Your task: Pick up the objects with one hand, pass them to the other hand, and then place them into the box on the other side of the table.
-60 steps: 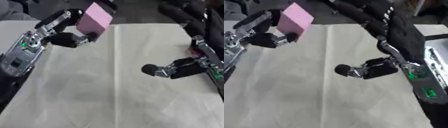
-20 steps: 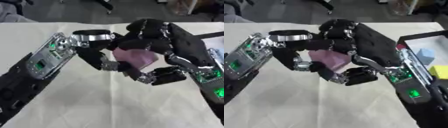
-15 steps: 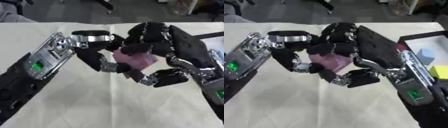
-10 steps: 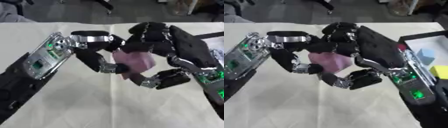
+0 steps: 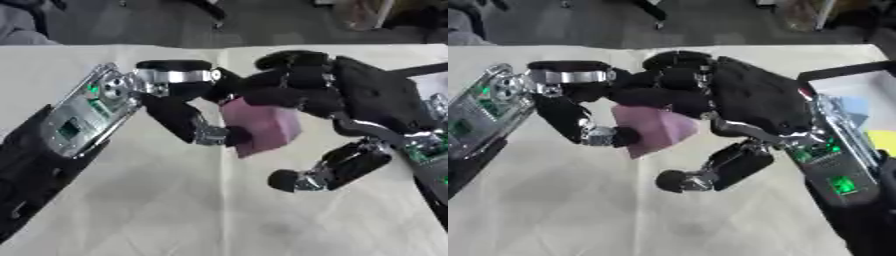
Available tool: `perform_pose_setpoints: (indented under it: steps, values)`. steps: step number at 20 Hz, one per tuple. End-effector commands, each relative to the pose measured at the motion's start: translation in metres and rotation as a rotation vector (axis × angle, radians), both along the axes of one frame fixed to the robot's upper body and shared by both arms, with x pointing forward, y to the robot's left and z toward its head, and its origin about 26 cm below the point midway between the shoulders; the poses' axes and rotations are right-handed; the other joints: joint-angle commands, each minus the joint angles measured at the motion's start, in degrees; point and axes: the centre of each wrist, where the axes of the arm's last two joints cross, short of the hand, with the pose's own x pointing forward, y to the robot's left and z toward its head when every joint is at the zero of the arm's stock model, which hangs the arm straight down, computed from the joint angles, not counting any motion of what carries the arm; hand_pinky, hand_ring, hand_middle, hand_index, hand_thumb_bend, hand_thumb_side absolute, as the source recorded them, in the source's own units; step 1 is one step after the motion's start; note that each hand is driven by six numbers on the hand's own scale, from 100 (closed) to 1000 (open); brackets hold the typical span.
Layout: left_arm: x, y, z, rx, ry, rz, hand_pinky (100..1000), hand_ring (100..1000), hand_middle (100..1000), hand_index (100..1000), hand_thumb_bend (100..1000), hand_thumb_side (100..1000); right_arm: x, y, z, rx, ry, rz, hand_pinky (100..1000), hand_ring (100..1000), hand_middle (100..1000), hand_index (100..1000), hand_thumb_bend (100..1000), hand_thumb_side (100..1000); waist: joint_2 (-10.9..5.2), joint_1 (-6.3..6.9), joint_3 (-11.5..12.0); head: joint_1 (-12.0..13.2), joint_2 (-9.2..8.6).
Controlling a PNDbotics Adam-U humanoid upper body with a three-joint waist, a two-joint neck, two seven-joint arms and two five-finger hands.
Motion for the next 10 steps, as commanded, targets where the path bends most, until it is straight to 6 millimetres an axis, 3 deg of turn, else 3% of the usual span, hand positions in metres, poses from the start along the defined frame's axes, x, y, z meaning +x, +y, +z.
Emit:
perform_pose_setpoints:
  steps: [1,5,10]
  values:
    - [-0.0033,0.0038,0.0198,-0.038,-0.054,-0.006,719,565,499,604,188,450,0.0028,-0.0070,0.0015,-0.048,-0.007,-0.028,886,869,904,1000,404,351,-1.55,0.85,-0.04,-0.15,-0.13]
    - [-0.0042,0.0018,0.0200,-0.034,-0.049,-0.018,718,566,500,604,194,452,0.0028,-0.0073,0.0015,-0.066,-0.018,-0.040,885,874,913,1000,376,279,-1.58,0.86,-0.03,-0.16,-0.13]
    - [-0.0066,0.0002,0.0215,-0.037,-0.037,-0.041,718,562,496,598,186,463,0.0032,-0.0078,0.0023,-0.090,-0.062,-0.098,871,873,912,1000,328,293,-1.64,0.95,-0.03,-0.23,-0.13]
